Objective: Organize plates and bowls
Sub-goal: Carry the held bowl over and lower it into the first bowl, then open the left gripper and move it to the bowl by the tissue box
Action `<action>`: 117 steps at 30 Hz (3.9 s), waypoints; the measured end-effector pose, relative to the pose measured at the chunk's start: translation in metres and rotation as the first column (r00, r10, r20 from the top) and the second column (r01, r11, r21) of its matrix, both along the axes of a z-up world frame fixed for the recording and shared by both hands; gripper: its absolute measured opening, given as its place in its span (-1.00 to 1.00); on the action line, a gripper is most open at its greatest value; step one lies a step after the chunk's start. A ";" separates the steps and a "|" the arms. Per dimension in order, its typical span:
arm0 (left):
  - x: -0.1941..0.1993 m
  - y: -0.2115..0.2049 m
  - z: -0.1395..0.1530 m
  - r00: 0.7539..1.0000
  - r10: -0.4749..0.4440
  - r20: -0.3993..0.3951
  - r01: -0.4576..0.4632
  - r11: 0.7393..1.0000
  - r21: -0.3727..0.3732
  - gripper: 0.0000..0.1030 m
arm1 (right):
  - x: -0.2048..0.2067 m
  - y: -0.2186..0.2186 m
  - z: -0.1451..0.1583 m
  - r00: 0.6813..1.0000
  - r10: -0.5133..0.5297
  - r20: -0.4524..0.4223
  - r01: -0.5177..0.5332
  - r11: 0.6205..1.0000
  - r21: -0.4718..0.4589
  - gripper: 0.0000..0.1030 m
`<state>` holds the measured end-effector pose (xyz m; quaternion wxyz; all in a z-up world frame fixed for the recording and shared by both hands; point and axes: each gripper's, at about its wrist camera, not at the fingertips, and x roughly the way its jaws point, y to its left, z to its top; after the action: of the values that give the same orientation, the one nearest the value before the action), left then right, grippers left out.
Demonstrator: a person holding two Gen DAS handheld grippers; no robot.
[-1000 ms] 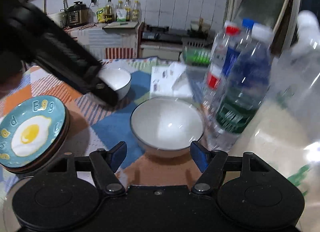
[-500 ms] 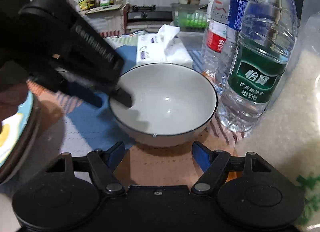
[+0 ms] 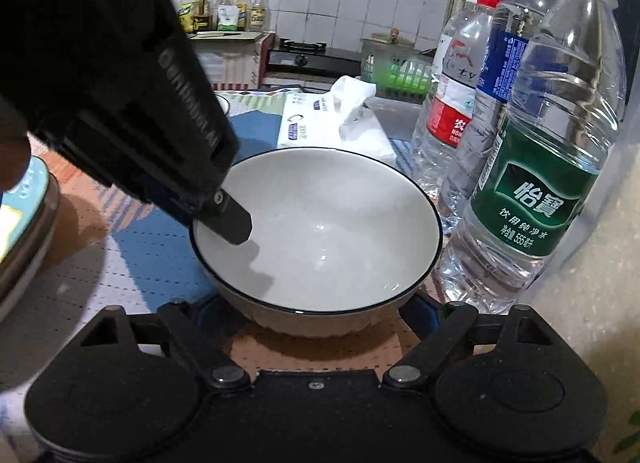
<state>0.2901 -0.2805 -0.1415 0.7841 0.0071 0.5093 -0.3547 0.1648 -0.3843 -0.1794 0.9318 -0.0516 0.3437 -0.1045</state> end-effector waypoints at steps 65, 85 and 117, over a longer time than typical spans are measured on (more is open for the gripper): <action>-0.151 0.138 0.032 0.978 -0.112 -0.176 0.151 0.962 0.227 -0.72 | -0.147 0.123 0.059 0.879 0.433 -0.199 -0.410 0.900 0.150 0.76; -0.150 0.131 0.022 0.981 -0.063 -0.182 0.113 0.954 0.278 -0.59 | -0.138 0.136 0.052 0.862 0.417 -0.289 -0.418 0.906 0.064 0.78; -0.067 0.174 0.122 0.998 0.064 -0.009 -0.063 0.992 0.109 -0.47 | -0.041 0.047 0.171 0.917 0.335 -0.217 -0.200 0.856 0.476 0.68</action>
<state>0.2226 -0.1069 -0.0192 0.7902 0.0313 0.5327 -0.3016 0.1241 -0.3376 -0.0081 0.8628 0.1000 0.4815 0.1173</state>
